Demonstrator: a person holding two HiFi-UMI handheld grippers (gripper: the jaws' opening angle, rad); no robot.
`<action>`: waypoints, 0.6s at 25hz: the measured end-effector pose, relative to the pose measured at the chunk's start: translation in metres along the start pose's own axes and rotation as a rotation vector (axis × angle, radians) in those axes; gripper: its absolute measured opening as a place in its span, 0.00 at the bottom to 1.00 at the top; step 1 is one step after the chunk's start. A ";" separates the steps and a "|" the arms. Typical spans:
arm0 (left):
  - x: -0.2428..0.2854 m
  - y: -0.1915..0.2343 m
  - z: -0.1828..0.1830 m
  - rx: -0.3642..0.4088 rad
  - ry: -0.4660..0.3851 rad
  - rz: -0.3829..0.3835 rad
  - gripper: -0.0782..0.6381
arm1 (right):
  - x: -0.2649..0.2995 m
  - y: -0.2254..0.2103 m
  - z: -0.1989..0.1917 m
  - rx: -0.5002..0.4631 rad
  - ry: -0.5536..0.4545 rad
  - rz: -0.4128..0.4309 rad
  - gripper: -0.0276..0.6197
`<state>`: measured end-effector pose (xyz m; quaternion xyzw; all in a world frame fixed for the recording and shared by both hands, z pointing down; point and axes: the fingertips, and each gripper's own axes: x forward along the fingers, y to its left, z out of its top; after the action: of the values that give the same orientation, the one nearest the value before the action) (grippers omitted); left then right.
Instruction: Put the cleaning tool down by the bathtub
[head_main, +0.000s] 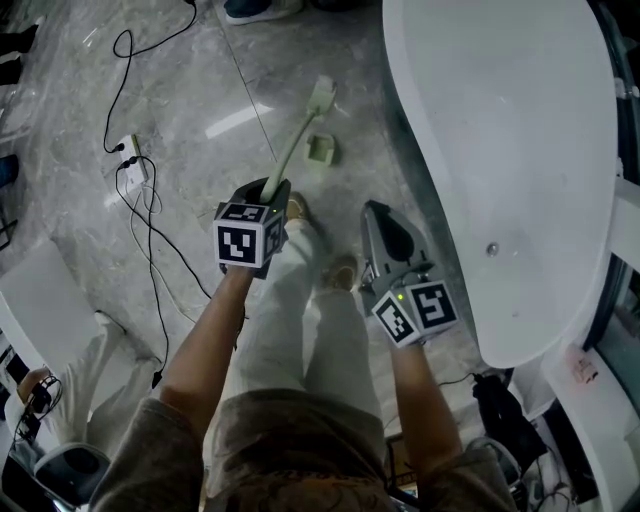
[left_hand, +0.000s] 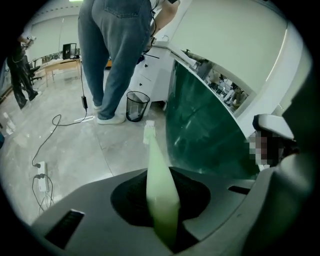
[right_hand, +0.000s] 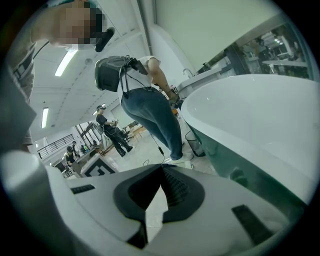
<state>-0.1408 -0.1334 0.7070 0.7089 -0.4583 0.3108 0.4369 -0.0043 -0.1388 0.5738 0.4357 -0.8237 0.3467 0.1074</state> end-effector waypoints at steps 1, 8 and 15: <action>0.007 0.001 -0.001 0.001 0.010 -0.001 0.20 | 0.000 0.000 0.000 -0.001 0.001 0.001 0.04; 0.051 0.010 -0.018 -0.008 0.100 0.025 0.20 | 0.000 -0.004 -0.005 0.016 0.015 -0.004 0.04; 0.092 0.021 -0.041 -0.052 0.190 0.049 0.20 | 0.002 -0.007 -0.015 0.043 0.027 -0.016 0.04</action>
<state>-0.1258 -0.1352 0.8088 0.6534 -0.4398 0.3751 0.4888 -0.0017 -0.1329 0.5893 0.4400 -0.8110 0.3691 0.1119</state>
